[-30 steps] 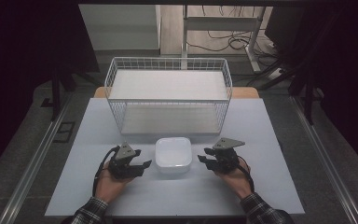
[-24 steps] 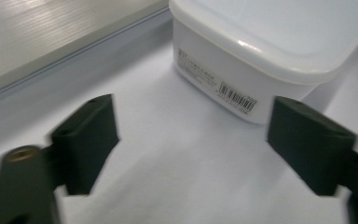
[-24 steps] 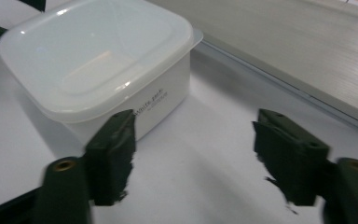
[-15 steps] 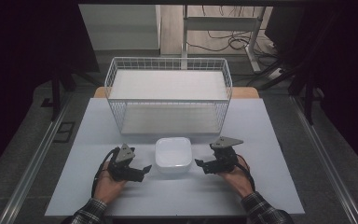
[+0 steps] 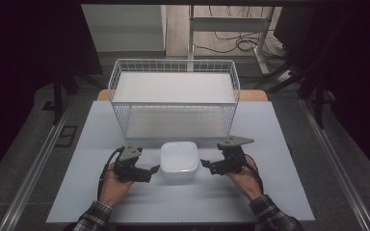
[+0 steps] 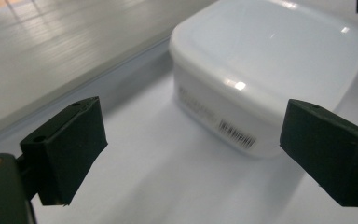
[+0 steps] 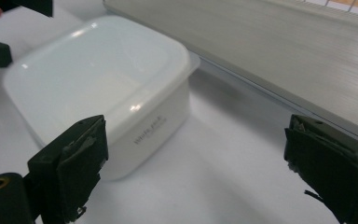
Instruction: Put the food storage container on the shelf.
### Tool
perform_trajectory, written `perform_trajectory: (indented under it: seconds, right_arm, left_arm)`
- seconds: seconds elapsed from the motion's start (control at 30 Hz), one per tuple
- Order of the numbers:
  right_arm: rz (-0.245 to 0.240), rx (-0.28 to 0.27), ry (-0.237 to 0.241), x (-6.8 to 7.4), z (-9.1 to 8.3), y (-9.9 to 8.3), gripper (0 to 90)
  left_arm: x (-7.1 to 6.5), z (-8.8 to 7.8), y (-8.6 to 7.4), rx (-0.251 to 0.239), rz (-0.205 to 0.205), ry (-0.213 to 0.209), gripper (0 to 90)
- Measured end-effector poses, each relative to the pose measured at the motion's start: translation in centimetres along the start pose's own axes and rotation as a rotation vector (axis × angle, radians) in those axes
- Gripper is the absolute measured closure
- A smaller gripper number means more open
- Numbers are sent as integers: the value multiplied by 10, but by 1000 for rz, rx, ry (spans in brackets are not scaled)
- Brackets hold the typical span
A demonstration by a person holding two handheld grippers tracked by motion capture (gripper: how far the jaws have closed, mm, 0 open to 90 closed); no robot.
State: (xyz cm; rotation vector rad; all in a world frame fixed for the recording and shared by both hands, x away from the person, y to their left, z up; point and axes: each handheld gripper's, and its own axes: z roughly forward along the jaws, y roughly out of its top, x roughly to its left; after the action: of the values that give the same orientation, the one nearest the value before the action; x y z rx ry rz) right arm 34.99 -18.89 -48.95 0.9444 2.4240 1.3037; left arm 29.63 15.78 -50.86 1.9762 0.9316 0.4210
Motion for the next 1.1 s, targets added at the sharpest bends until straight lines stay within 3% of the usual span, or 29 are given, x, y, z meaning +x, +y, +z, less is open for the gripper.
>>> perform_trajectory:
  seconds: [0.23,0.37,0.5,0.63,0.83,0.97,1.1]
  right_arm:
    - [17,20,16,9,3,11,30]
    - [-6,34,14,16,8,15,13]
    - [-17,65,3,24,12,18,16]
    - [-36,101,10,31,17,23,66]
    - [1,95,45,27,30,26,111]
    - [3,115,68,25,40,27,104]
    - [27,125,102,21,47,29,99]
  left_arm:
    - [-1,7,13,-19,-81,-61,44]
    - [-3,12,17,-7,-88,-79,27]
    - [-2,17,19,-10,-120,-130,24]
    - [-4,25,22,-1,-117,-127,35]
    - [-4,38,24,32,-93,-101,68]
    - [0,46,26,32,-141,-140,54]
    - [3,48,24,24,-151,-179,76]
